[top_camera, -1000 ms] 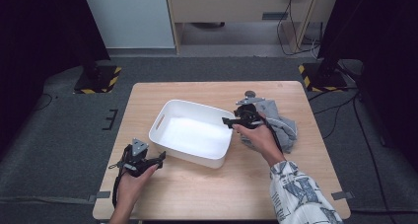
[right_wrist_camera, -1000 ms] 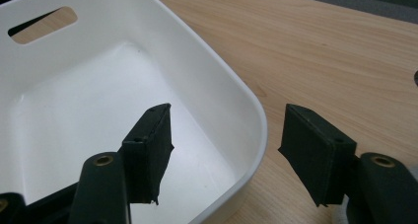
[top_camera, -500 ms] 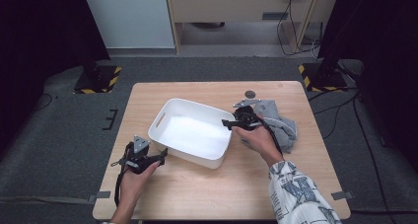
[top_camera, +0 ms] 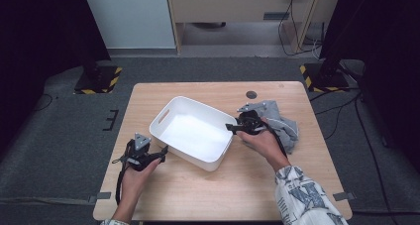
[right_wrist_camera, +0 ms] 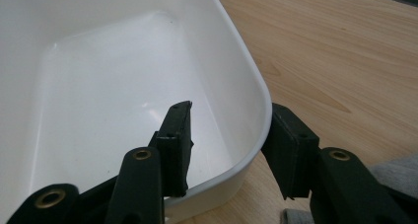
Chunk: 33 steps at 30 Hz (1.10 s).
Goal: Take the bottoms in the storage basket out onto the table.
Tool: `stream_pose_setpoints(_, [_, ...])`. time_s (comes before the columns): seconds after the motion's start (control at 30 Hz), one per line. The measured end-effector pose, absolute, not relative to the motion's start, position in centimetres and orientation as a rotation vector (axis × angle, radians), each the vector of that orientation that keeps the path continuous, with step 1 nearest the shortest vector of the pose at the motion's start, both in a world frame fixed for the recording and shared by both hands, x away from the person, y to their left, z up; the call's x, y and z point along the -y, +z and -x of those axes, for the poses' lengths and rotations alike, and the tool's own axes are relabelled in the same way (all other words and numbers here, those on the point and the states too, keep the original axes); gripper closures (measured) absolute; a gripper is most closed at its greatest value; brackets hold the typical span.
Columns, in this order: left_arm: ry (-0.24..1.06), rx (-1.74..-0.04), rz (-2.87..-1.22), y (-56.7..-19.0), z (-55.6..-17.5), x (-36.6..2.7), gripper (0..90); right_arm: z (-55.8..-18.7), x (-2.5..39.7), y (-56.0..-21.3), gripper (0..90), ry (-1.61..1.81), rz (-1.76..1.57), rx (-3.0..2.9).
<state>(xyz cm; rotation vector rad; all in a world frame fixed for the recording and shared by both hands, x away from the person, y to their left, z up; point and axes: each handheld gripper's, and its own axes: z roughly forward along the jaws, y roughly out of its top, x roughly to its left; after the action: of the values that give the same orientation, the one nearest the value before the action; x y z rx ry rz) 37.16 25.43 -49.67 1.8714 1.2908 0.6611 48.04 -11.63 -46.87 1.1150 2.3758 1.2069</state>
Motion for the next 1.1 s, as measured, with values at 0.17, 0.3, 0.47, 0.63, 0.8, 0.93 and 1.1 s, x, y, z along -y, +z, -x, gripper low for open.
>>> stream_pose_setpoints(0.17, [0.659,-1.291,-1.873,-49.7,-37.1,-25.6,19.5,-47.4,11.6,-46.8,54.8,1.195,-1.109,-2.38])
stream_pose_setpoints(0.3, [0.662,-1.302,-1.866,-49.7,-37.1,-26.0,19.4,-46.3,11.7,-46.7,51.3,1.208,-1.117,-2.397])
stream_pose_setpoints(0.47, [0.653,-1.316,-1.859,-49.7,-37.3,-26.4,19.5,-45.5,11.8,-46.7,46.5,1.244,-1.085,-2.405])
stream_pose_setpoints(0.63, [0.667,-1.324,-1.867,-49.8,-37.5,-26.4,19.5,-46.1,11.8,-46.3,44.2,1.298,-1.096,-2.379])
stream_pose_setpoints(0.8, [0.676,-1.335,-1.861,-49.9,-37.8,-26.5,19.6,-46.5,11.4,-46.2,45.7,1.324,-1.094,-2.384])
stream_pose_setpoints(0.93, [0.643,-1.329,-1.851,-50.2,-38.3,-26.7,20.2,-45.4,11.3,-46.2,44.8,1.309,-1.072,-2.394])
stream_pose_setpoints(1.1, [0.632,-1.312,-1.851,-50.4,-38.7,-26.5,20.1,-44.4,11.4,-46.4,43.9,1.325,-1.067,-2.405])
